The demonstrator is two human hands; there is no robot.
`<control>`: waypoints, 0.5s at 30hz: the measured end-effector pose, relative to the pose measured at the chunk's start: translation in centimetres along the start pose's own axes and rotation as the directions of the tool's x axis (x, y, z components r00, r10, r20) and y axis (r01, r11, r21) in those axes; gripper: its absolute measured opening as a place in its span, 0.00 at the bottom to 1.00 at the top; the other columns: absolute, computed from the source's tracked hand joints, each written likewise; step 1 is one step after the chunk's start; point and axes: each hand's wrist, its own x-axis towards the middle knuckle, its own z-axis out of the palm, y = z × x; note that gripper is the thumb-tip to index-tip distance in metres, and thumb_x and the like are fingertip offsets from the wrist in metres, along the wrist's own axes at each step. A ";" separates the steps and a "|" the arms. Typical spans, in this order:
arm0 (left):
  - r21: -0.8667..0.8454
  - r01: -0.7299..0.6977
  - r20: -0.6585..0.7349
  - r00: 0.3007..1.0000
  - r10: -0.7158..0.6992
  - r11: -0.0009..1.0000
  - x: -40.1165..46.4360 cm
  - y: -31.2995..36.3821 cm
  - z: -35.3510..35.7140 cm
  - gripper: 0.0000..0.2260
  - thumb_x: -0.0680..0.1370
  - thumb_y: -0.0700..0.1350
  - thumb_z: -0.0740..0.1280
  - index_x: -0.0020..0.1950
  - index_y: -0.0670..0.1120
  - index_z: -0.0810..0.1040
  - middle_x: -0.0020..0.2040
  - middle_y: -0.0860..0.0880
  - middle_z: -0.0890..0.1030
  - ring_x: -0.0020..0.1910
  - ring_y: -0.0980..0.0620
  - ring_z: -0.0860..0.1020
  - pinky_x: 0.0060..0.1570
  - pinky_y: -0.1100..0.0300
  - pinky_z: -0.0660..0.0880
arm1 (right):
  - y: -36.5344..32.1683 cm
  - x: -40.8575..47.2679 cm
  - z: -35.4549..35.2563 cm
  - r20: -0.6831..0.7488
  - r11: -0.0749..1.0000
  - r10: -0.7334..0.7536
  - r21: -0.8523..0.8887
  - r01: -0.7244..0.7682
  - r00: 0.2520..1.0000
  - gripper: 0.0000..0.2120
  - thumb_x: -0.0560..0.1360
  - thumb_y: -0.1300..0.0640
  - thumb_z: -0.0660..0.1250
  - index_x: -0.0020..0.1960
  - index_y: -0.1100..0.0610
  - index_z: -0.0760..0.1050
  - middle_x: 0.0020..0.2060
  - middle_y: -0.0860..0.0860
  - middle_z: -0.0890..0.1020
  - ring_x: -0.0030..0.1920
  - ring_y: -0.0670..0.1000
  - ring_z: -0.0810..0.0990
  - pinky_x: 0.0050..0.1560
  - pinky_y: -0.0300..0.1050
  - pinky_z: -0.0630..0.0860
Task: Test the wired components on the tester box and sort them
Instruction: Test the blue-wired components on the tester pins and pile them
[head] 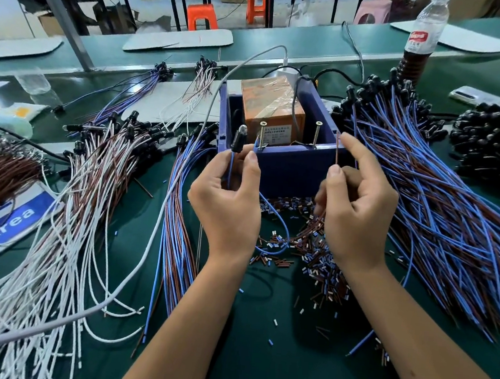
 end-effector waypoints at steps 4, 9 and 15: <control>0.009 -0.008 0.010 1.000 0.008 1.000 0.0 0.0 0.0 0.04 0.80 0.40 0.72 0.48 0.44 0.86 0.37 0.53 0.82 0.36 0.62 0.78 0.41 0.69 0.73 | -0.1 -0.2 0.1 -0.002 0.998 0.031 0.049 -0.031 1.000 0.16 0.84 0.61 0.61 0.69 0.57 0.79 0.31 0.49 0.82 0.29 0.53 0.82 0.32 0.47 0.79; 0.023 -0.031 0.034 0.999 0.030 0.999 0.0 -0.2 -0.2 0.13 0.81 0.41 0.70 0.37 0.42 0.79 0.30 0.46 0.73 0.32 0.57 0.67 0.33 0.65 0.64 | -0.3 -0.3 0.2 -0.002 0.999 0.033 0.010 -0.032 0.999 0.15 0.82 0.61 0.61 0.63 0.59 0.83 0.28 0.49 0.81 0.26 0.53 0.80 0.29 0.53 0.79; 0.013 -0.029 0.072 0.997 0.028 0.999 0.1 0.0 -0.2 0.18 0.82 0.41 0.70 0.33 0.47 0.73 0.29 0.57 0.66 0.30 0.57 0.62 0.32 0.66 0.60 | -0.2 -0.3 0.1 -0.019 1.000 0.027 -0.005 -0.027 0.999 0.16 0.81 0.61 0.62 0.64 0.60 0.83 0.29 0.45 0.80 0.24 0.54 0.77 0.24 0.57 0.73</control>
